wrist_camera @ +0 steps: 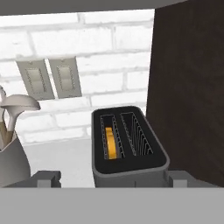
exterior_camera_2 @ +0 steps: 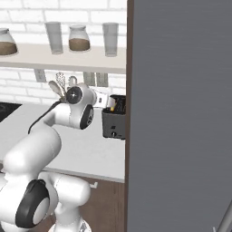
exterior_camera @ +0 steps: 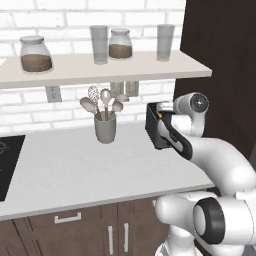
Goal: Start the toaster. Once the lever pops up, take the bread to the plate on the dining counter.
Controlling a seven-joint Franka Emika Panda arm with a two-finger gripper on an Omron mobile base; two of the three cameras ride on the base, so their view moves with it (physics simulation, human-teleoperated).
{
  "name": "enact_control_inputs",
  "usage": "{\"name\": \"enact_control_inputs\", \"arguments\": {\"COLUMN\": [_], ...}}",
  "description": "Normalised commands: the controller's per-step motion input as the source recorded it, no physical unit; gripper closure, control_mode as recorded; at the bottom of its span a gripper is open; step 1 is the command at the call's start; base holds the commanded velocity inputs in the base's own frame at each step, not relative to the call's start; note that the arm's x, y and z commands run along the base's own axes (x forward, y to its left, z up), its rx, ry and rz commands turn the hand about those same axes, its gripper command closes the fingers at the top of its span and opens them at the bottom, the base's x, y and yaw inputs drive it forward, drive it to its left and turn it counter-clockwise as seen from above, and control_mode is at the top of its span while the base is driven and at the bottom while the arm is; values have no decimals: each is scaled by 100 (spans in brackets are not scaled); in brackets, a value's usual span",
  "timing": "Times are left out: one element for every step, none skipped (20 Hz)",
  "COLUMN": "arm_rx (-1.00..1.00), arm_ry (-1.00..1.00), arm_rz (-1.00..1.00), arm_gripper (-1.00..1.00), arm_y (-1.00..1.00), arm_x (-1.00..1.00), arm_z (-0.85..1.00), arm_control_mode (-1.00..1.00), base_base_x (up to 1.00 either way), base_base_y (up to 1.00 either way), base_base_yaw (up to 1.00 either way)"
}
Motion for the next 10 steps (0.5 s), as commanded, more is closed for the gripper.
{"name": "enact_control_inputs", "arguments": {"arm_rx": [0, 0, 0, 0, 0, 0, 0, 0, 0, 0], "arm_ry": [10, 11, 12, 13, 13, 13, 11, 11, 11, 11], "arm_rz": [0, 0, 0, 0, 0, 0, 0, 0, 0, 0], "arm_gripper": [-100, -100, -100, -100, -100, -100, -100, -100, -100, -100], "arm_y": [3, 4, 5, 4, 3, 0, 0, 0, 0, 0], "arm_x": [4, 2, 1, 0, 0, 0, 0, 0, 0, 0], "arm_z": [0, 0, 0, 4, 4, 0, 0, 0, 0, 0], "arm_control_mode": [-100, -100, -100, -100, -100, -100, -100, -100, -100, -100], "base_base_x": [0, 0, 0, 0, 0, 0, 0, 0, 0, 0], "base_base_y": [0, 0, 0, 0, 0, 0, 0, 0, 0, 0], "base_base_yaw": [0, 0, 0, 0, 0, 0, 0, 0, 0, 0]}}
